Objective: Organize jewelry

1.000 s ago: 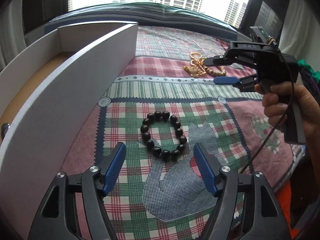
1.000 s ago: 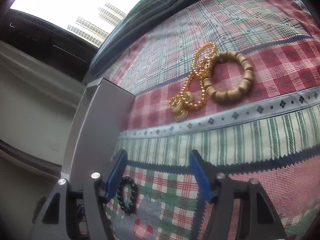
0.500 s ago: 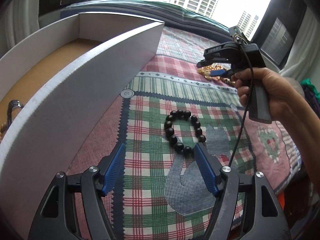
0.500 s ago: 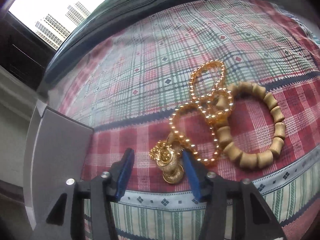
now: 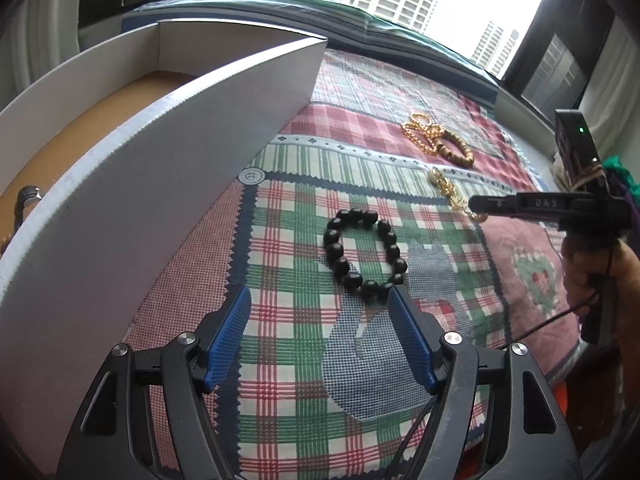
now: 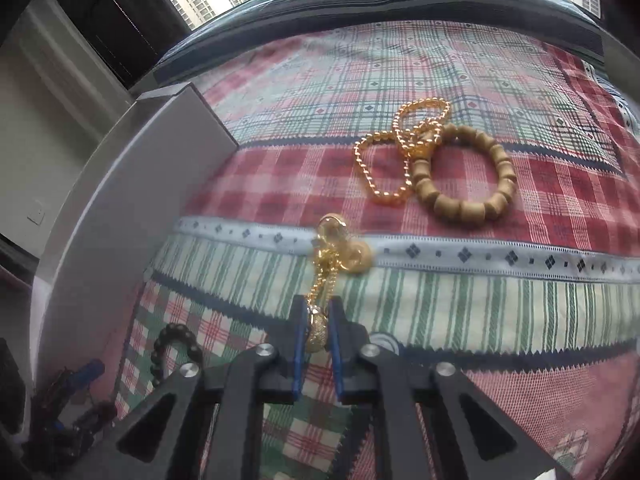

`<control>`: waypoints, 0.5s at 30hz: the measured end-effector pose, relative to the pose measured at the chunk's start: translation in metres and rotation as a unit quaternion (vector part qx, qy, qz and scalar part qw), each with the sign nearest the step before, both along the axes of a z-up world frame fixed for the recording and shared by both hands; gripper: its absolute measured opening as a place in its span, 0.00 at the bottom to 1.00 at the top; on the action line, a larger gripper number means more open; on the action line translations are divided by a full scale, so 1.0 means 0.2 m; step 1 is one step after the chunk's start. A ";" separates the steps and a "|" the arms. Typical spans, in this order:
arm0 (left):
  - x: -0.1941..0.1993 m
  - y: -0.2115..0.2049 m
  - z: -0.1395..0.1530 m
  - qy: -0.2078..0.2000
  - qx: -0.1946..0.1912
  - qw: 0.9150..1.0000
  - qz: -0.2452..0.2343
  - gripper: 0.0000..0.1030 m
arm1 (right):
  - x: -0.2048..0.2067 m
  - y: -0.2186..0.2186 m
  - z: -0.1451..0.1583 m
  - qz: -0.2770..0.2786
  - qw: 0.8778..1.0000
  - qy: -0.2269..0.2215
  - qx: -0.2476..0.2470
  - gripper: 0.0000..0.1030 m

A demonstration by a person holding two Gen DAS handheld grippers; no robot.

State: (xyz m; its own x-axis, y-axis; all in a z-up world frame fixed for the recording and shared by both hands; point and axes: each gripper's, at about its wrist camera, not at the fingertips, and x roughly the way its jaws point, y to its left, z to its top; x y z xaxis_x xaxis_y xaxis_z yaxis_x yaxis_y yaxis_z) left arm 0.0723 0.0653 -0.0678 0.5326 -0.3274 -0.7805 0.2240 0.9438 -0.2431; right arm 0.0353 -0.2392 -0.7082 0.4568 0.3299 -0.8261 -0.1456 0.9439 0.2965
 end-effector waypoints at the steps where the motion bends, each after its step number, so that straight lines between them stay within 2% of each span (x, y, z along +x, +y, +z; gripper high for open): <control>1: 0.00 -0.01 0.00 0.001 0.001 1.000 -0.003 0.71 | -0.07 -0.02 -0.02 0.004 1.000 0.003 0.000 0.11; 6: -0.01 -0.09 0.00 0.002 0.011 1.000 -0.022 0.71 | -0.44 -0.14 -0.10 0.003 1.000 0.007 -0.005 0.12; 8: -0.01 -0.13 0.00 0.003 0.014 0.999 -0.029 0.71 | -0.56 -0.20 -0.11 -0.017 1.000 -0.010 -0.012 0.31; 9: -0.02 -0.14 0.00 0.004 0.016 0.999 -0.032 0.71 | -0.61 -0.23 -0.10 -0.031 0.999 -0.024 -0.011 0.49; 10: -0.01 -0.16 0.00 0.004 0.018 0.999 -0.035 0.71 | -0.66 -0.27 -0.10 -0.047 0.998 -0.041 -0.007 0.52; 15: 0.00 -0.25 -0.01 0.009 0.029 0.998 -0.053 0.71 | -0.85 -0.32 -0.06 -0.095 0.991 -0.090 -0.019 0.52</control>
State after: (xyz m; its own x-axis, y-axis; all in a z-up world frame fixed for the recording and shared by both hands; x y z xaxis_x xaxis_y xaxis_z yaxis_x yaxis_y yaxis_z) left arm 0.0722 0.0154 -0.0692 0.4832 -0.3359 -0.8085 0.3196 0.9274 -0.1943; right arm -0.1344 -0.3036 -0.7212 0.6493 0.1938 -0.7354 -0.0121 0.9695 0.2448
